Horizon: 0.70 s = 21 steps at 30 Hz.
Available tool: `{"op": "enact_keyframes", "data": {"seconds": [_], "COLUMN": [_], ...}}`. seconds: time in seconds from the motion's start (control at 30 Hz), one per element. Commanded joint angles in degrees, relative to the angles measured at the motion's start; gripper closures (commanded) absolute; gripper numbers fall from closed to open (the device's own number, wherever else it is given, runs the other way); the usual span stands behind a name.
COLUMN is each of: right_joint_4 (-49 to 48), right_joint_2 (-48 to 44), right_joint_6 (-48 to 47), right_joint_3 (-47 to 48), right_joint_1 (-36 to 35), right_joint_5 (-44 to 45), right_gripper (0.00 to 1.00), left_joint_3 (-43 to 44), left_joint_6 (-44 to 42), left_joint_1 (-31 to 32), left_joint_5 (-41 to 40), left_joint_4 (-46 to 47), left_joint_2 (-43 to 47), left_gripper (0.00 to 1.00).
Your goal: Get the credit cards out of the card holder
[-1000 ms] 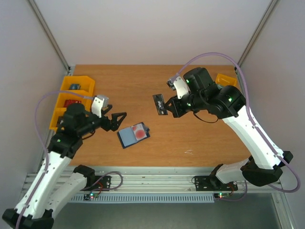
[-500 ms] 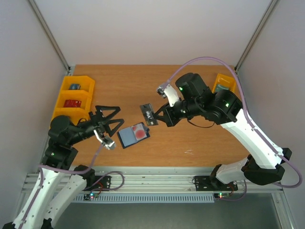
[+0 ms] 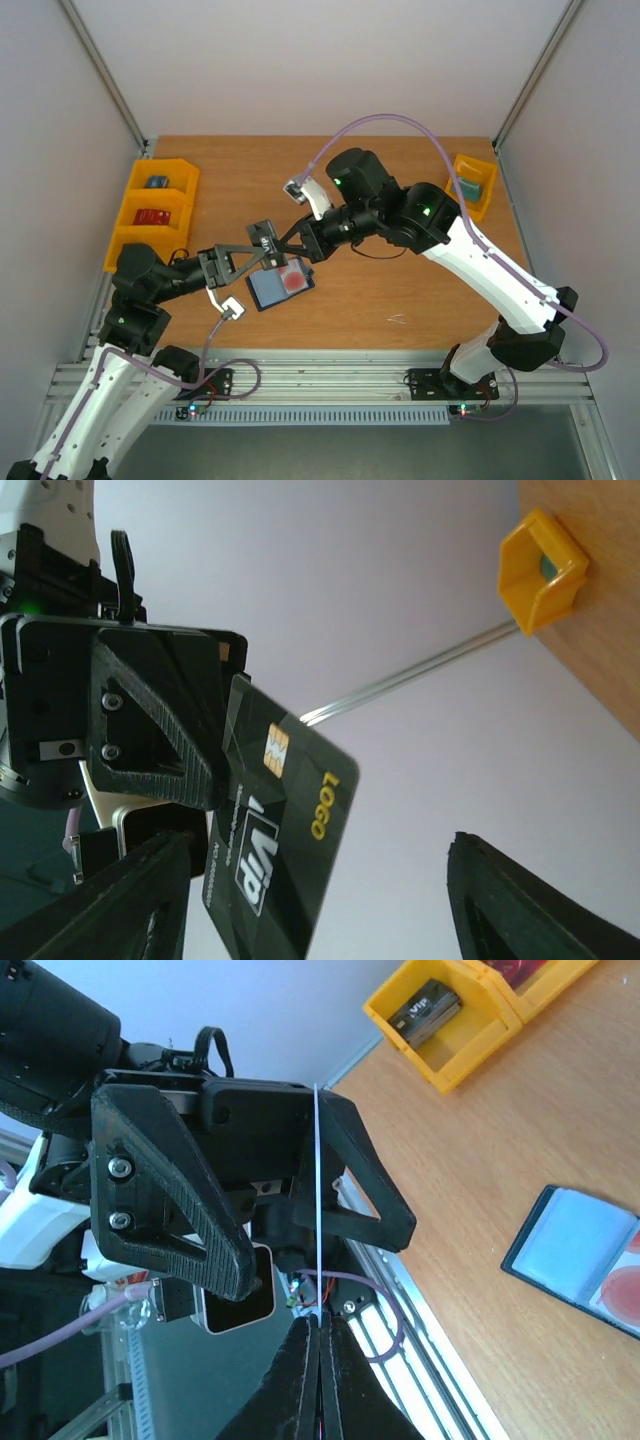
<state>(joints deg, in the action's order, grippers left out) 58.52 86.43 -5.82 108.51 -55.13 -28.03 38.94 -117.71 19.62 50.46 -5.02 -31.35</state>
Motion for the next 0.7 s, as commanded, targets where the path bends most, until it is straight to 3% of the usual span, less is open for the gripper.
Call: {"op": "enact_keyframes", "data": {"seconds": [0.0, 0.3, 0.6, 0.67], "right_joint_4": [0.73, 1.91, 1.29, 1.35], "right_joint_2": [0.65, 1.39, 1.43, 1.83], "right_joint_6": [0.20, -0.67, -1.59, -1.96], "right_joint_3": [2.21, 2.69, 2.32, 2.80], "right_joint_1": [-0.89, -1.20, -1.20, -1.20], "right_joint_5": [-1.27, -2.57, -2.17, -3.25], "right_gripper": [0.99, 0.99, 0.99, 0.99], "left_joint_3": [-1.00, -0.28, -0.26, -0.22], "left_joint_6": [-8.77, -8.24, -8.12, -8.36], "left_joint_1": [0.18, 0.16, 0.16, 0.17], "left_joint_5": [-1.69, -2.55, -1.79, -1.33], "left_joint_4": [1.67, -2.80, -4.88, -3.67], "left_joint_2": [1.88, 2.72, 3.23, 2.61], "left_gripper": [0.35, 0.99, 1.00, 0.84]}}
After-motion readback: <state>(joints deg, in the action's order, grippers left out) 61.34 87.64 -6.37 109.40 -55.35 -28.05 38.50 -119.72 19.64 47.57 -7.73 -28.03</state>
